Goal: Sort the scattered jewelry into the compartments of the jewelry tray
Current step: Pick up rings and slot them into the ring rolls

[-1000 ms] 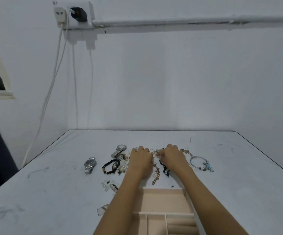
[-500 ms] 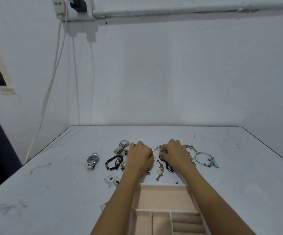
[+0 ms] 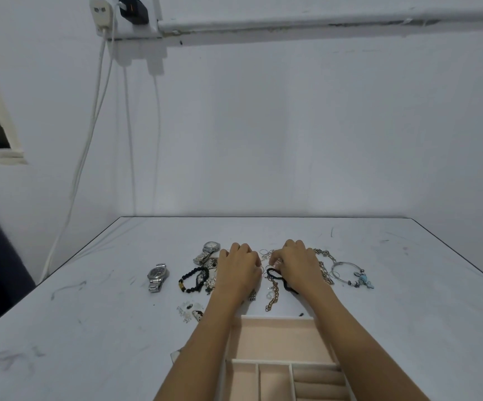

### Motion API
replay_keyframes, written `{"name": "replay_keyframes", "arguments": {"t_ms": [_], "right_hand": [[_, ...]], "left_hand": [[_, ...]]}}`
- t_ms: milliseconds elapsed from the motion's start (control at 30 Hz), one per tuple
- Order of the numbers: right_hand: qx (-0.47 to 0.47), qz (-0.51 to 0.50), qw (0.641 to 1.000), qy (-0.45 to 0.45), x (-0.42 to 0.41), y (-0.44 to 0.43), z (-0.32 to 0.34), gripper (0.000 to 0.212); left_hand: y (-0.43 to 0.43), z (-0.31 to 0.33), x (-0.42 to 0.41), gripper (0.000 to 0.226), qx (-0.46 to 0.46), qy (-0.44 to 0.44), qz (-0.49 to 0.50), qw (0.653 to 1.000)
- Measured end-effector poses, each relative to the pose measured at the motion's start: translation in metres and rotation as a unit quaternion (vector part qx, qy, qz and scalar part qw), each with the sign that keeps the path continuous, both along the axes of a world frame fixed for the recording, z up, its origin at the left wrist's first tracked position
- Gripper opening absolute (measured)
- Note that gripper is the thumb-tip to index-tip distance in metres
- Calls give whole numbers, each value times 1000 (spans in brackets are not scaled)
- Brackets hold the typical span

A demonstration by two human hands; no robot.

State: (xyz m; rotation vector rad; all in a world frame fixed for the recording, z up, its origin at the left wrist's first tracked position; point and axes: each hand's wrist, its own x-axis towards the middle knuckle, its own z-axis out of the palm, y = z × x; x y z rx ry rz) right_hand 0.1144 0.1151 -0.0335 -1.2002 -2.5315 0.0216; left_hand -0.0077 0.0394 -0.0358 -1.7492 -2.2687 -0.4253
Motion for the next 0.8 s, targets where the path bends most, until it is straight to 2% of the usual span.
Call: {"name": "replay_keyframes", "arguments": {"t_ms": [200, 433, 633, 800], "right_hand": [[7, 36, 999, -11, 0, 0, -1, 27], [2, 41, 999, -25, -1, 0, 0, 19], [0, 57, 998, -41, -5, -1, 1, 32], [55, 49, 996, -46, -5, -1, 7, 20]], "left_hand": [[-1, 0, 1, 24, 14, -7, 2, 1000], [-4, 2, 4, 25, 14, 0, 18, 1000], [-7, 3, 7, 25, 16, 10, 27, 999], [-9, 3, 8, 22, 39, 3, 34, 999]]}}
